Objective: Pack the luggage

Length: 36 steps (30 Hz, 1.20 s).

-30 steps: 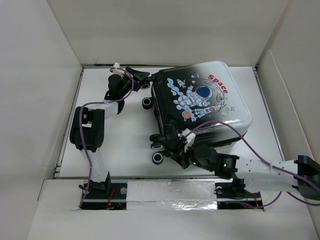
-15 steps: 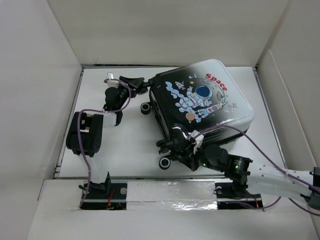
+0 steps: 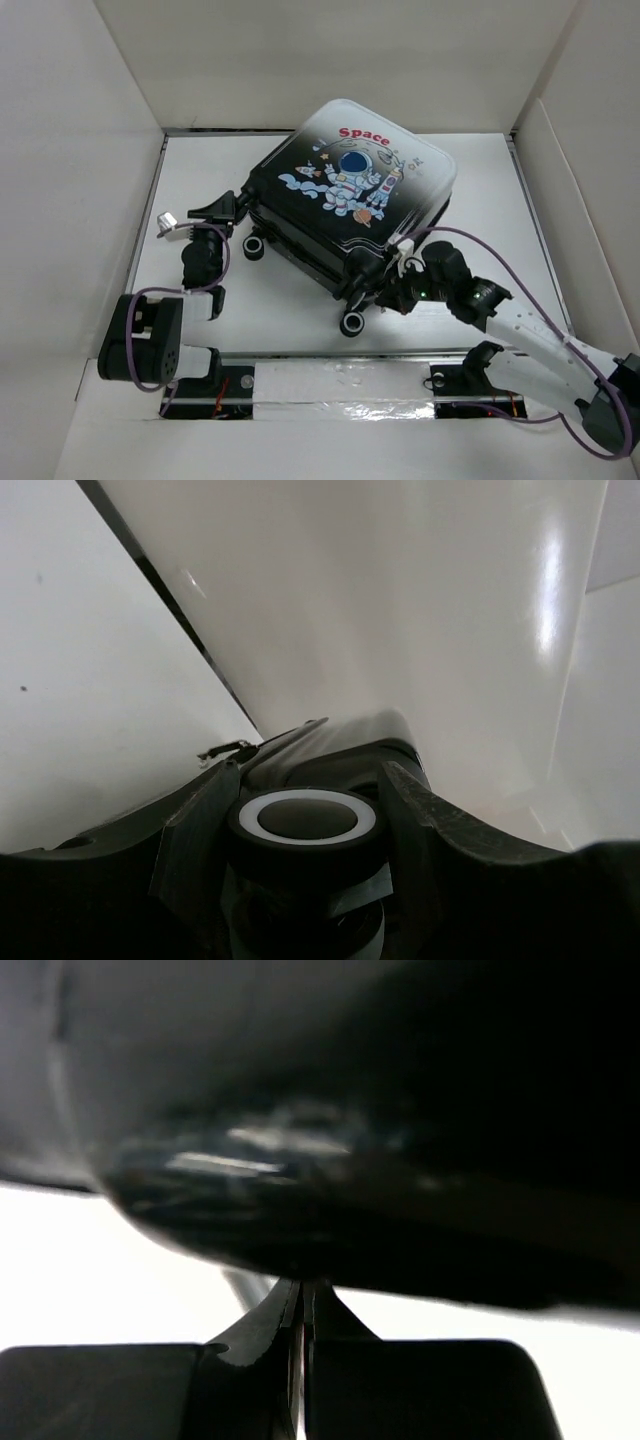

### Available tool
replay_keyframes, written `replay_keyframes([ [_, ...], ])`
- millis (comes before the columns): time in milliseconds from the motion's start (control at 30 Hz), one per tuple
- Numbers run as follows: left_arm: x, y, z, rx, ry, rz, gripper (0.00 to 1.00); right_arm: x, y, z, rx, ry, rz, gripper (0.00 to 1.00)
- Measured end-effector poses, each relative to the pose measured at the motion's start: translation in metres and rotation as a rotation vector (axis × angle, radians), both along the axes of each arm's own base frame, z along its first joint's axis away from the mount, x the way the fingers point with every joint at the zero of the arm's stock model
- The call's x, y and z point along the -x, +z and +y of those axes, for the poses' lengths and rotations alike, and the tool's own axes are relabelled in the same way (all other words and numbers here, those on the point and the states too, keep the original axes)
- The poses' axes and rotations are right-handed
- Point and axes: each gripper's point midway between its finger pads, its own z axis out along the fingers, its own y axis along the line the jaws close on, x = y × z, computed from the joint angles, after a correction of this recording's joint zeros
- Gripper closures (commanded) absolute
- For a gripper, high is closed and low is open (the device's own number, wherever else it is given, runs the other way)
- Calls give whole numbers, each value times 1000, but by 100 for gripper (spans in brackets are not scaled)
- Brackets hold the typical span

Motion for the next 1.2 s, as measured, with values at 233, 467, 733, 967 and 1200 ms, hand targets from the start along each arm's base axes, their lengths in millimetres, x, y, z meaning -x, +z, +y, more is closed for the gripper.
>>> replay_keyframes([
  [233, 36, 3, 21, 18, 153, -35, 100, -38, -6, -8, 53, -182, -13, 100],
  [467, 43, 1, 11, -25, 149, -5, 100, -44, -24, 2, -139, -508, -101, 100],
  [733, 38, 5, -3, -25, 167, 7, 100, -45, -25, -3, -127, -759, -276, 100],
  [967, 33, 7, -9, -41, 129, 40, 100, -49, -21, -11, 57, -742, -470, 100],
  [1200, 46, 17, -9, -90, 63, 60, 100, -29, -12, -12, 112, -560, -439, 100],
])
